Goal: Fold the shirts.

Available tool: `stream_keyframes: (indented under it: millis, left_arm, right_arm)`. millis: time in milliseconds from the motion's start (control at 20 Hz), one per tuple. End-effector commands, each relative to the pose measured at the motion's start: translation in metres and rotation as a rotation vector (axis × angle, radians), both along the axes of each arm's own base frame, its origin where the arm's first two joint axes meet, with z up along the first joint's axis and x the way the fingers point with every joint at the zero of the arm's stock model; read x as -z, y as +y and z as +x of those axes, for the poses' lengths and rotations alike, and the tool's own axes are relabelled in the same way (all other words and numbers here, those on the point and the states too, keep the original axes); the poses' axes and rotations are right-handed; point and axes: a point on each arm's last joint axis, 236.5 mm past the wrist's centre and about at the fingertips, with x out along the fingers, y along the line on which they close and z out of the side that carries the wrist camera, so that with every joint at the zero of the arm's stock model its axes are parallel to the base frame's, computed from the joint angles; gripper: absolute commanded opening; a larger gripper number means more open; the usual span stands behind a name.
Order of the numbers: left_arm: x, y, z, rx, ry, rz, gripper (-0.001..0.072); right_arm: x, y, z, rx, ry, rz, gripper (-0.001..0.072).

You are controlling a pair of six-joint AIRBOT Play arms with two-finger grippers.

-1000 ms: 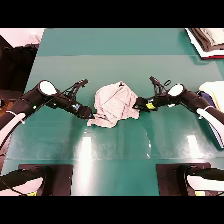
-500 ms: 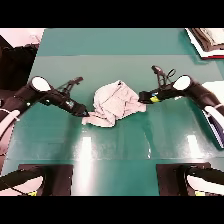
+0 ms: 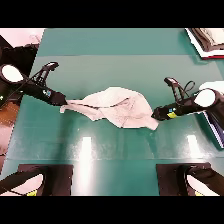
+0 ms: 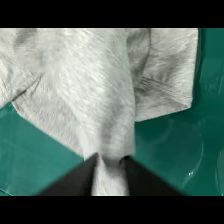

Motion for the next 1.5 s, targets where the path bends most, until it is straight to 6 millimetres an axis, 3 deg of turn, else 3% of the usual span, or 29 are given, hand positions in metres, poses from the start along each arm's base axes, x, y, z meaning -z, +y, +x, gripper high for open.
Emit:
stream_keyframes:
  millis: [0,150,250,300,350,600,800,850,950,1000,1100,1200,1450]
  left_arm:
    - [0.001,0.013,0.000,-0.006,-0.001,0.046,0.0023]
    - [0.000,0.011,-0.001,-0.006,0.001,0.038,0.0023]
    - [-0.002,0.005,0.000,-0.009,0.001,0.010,0.0023]
    - [-0.003,0.003,-0.001,-0.009,0.003,-0.001,0.0023]
    - [-0.004,0.001,-0.001,-0.009,0.003,-0.008,0.0023]
    - [-0.003,0.001,-0.005,0.002,0.020,-0.006,0.0023]
    - [-0.004,0.001,-0.001,-0.005,0.003,-0.006,0.0023]
    - [-0.004,0.002,-0.001,-0.006,0.002,-0.006,0.0023]
    - [-0.004,0.002,-0.001,-0.006,0.002,-0.006,0.0023]
    - [-0.004,0.002,-0.001,-0.004,0.002,-0.005,0.0023]
    - [-0.005,0.009,0.000,0.000,-0.005,0.028,0.0023]
    - [-0.021,0.021,0.009,0.006,-0.046,0.083,0.0023]
    - [-0.121,0.026,0.048,0.002,-0.295,0.108,0.0024]
  right_arm:
    - [-0.004,0.000,-0.001,0.051,-0.058,0.032,0.0578]
    - [-0.010,0.001,0.012,0.078,-0.113,0.049,0.0575]
    - [0.001,0.014,0.013,0.081,-0.060,0.089,0.0571]
    - [0.009,0.016,0.016,0.081,-0.053,0.084,0.0524]
    - [0.017,0.013,0.020,0.088,-0.046,0.070,0.0482]
    - [0.050,-0.013,0.028,0.178,0.059,0.051,0.0450]
    - [0.063,-0.004,0.023,0.154,0.100,0.049,0.0449]
    - [0.066,0.001,0.020,0.135,0.106,0.045,0.0414]
    - [0.068,0.006,0.018,0.093,0.098,0.032,0.0080]
    - [0.064,0.005,0.019,0.097,0.087,0.034,0.0014]
    - [0.045,-0.006,0.026,0.133,0.031,0.048,0.0013]
    - [0.013,-0.028,0.037,0.200,-0.066,0.065,0.0013]
    - [-0.089,-0.087,0.054,0.356,-0.323,0.079,0.0012]
